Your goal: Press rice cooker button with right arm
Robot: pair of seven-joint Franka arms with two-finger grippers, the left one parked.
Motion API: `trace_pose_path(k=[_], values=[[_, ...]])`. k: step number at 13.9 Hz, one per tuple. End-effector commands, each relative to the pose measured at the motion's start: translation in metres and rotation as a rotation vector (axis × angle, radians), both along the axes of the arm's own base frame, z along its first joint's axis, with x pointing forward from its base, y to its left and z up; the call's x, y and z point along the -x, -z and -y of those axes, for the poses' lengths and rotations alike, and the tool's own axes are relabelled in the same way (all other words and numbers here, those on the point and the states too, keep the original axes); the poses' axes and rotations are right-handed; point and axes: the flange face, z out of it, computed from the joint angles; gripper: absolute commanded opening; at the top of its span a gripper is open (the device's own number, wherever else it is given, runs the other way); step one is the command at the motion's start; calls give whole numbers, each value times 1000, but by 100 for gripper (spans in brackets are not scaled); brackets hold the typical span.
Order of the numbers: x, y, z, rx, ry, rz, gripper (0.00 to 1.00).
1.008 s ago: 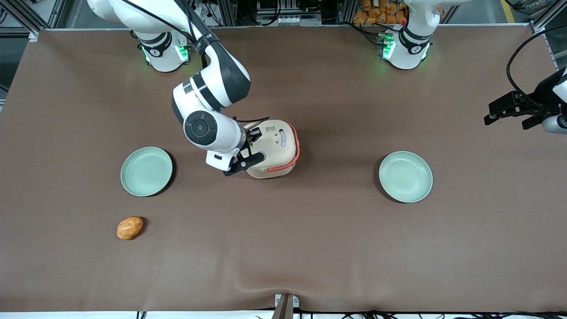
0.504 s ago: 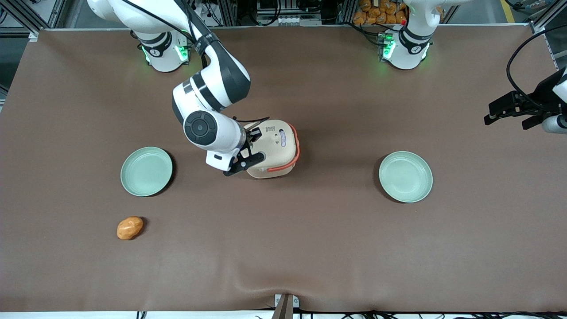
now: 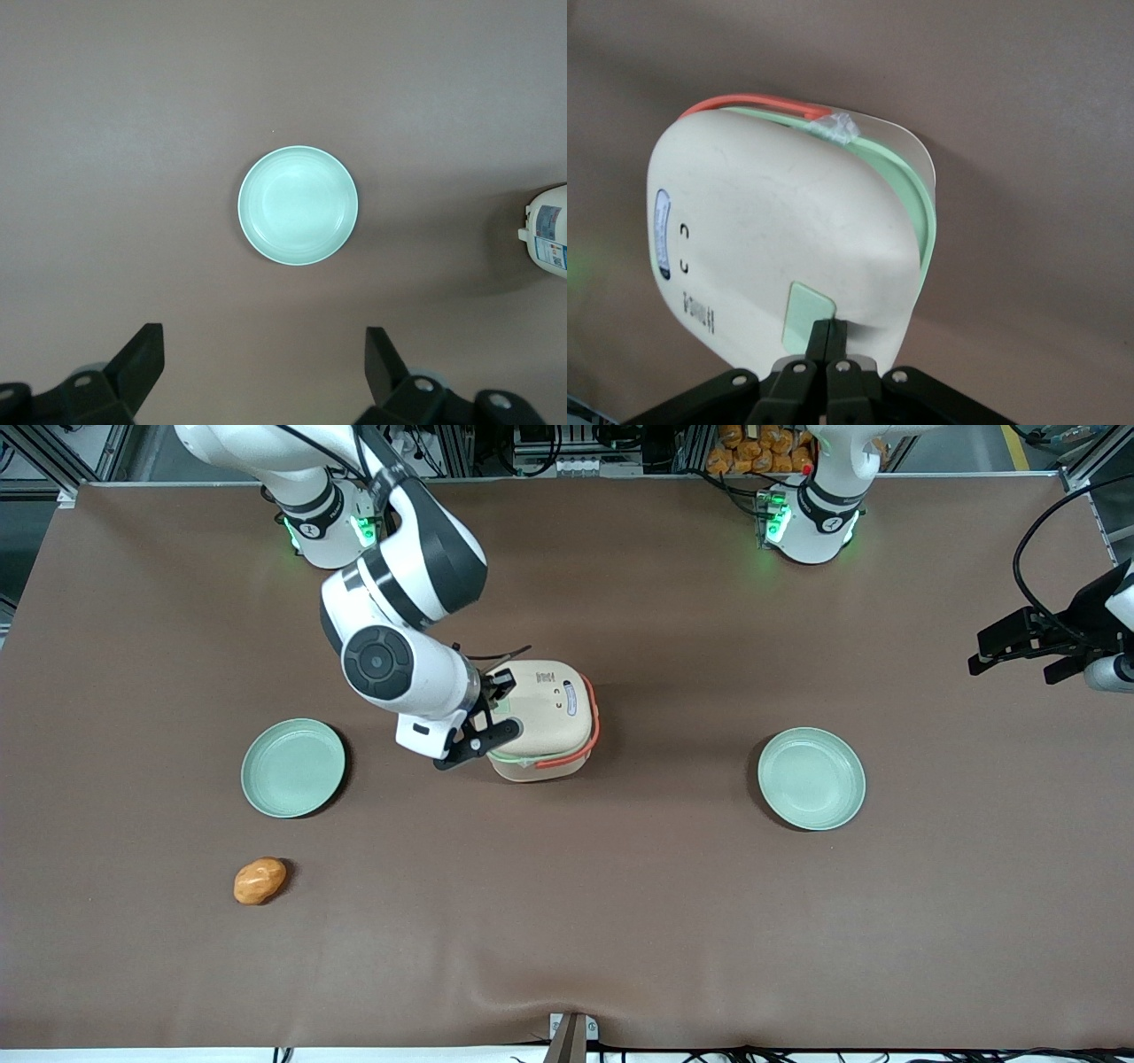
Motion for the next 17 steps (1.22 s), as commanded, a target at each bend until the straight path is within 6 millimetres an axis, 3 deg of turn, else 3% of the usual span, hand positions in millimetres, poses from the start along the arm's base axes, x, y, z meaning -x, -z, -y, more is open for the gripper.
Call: trace_pose_path(k=[1, 2, 3, 7, 9, 10, 11, 17], values=[[-1, -31, 18, -24, 24, -3, 21], [-3, -41, 24, -30, 32, 6, 34], [-4, -54, 31, -41, 41, 23, 41], [-8, -91, 63, -55, 78, 56, 59], [-12, -105, 84, -58, 101, 64, 75], [-14, -113, 97, -58, 116, 67, 91], [-16, -123, 111, -63, 129, 73, 100], [-17, -185, 227, 41, 241, 148, 100]])
